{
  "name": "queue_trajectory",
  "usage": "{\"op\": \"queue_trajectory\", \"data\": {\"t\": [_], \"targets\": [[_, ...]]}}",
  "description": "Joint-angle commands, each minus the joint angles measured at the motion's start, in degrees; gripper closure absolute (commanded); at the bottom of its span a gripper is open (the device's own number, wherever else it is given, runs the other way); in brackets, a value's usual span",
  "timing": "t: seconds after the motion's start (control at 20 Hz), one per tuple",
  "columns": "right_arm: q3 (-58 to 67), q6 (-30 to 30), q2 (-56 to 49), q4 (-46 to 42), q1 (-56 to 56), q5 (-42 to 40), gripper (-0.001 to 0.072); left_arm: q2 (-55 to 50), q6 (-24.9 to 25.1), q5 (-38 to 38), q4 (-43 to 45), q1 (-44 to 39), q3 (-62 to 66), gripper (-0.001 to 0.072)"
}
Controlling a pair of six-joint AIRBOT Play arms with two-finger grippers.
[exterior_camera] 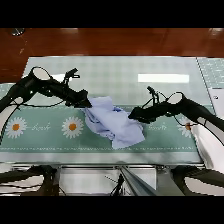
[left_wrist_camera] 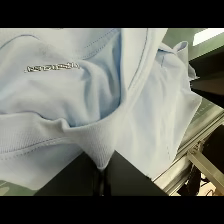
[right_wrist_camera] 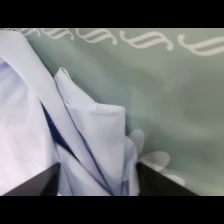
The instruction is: Fold the shirts.
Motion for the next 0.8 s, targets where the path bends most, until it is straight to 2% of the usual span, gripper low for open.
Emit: {"op": "queue_trajectory", "data": {"t": [0.0, 0.15, 0.2, 0.25, 0.3, 0.35, 0.5, 0.55, 0.65, 0.75], "targets": [[0.68, -0.09, -0.96, -0.31, 0.87, 0.57, 0.018, -0.04, 0.17, 0.28, 0.02, 0.02, 0.04, 0.0684], [0.68, -0.07, -0.96, -0.2, 0.87, 0.26, 0.0181, -0.04, 0.15, 0.24, 0.02, -0.07, 0.02, 0.0684], [0.68, -0.11, -0.96, -0.13, 0.87, 0.44, 0.0231, -0.04, 0.15, 0.26, 0.0, -0.09, 0.02, 0.0684], [0.68, -0.39, -0.96, -0.09, 0.92, 0.98, 0.0348, -0.04, 0.15, 0.26, 0.02, -0.09, 0.02, 0.0684], [0.68, -1.77, -0.96, 0.07, 0.92, 1.81, 0.0526, -0.04, 0.15, 0.26, 0.02, -0.09, 0.02, 0.0684], [0.68, -3.5, -0.96, 0.17, 0.92, 2.56, 0.0667, -0.04, 0.15, 0.26, 0.02, -0.09, 0.04, 0.0684], [4.87, -4.98, 0.07, -2.27, -1.2, 6.38, 0.0688, 1.27, 0.24, 0.09, -1.33, 0.5, 0.68, 0.0684], [9.33, -4.72, 1.03, -3.56, -2.78, 8.48, 0.0688, 2.56, 2.27, 0.15, -4.55, 1.14, 2.14, 0.0684], [22.21, -1.86, 2.99, -7.13, -6.21, 12.15, 0.0688, 5.64, 6.6, 1.49, -9.97, 2.54, 7.3, 0.0685], [37.03, 0.04, 3.63, -9.25, -8.57, 16.24, 0.0688, 9.33, 6.58, 5.97, -10.1, 3.78, 14.16, 0.0684]]}}
